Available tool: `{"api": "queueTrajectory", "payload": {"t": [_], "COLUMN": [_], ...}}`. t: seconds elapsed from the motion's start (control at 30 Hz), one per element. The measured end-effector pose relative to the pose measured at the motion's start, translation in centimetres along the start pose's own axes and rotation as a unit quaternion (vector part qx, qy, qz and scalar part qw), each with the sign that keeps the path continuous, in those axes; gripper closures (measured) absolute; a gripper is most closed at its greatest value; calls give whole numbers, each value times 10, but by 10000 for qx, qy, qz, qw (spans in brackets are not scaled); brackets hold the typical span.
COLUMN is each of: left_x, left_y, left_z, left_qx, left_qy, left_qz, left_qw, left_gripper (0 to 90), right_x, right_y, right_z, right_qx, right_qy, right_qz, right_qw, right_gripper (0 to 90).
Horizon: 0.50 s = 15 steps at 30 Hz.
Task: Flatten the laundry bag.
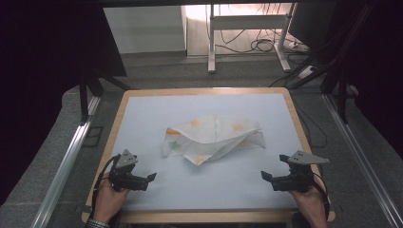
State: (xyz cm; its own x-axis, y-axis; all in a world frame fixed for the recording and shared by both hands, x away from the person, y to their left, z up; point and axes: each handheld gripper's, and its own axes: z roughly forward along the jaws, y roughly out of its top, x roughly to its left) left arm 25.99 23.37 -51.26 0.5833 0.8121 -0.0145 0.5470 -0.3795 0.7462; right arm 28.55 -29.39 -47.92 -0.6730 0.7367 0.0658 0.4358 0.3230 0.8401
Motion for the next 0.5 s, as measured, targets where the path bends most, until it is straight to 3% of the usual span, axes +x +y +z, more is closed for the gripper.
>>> {"api": "queueTrajectory", "payload": {"t": [0.5], "left_x": [0], "left_y": [1], "left_z": [2], "left_qx": [85], "left_qy": [-22], "left_qz": [-59], "left_qw": [9999], "left_gripper": [0], "right_x": [1], "right_y": [0], "right_z": [2], "right_qx": [68], "right_qy": [-57], "right_qz": [-62], "right_qw": [9999], "right_gripper": [19]}}
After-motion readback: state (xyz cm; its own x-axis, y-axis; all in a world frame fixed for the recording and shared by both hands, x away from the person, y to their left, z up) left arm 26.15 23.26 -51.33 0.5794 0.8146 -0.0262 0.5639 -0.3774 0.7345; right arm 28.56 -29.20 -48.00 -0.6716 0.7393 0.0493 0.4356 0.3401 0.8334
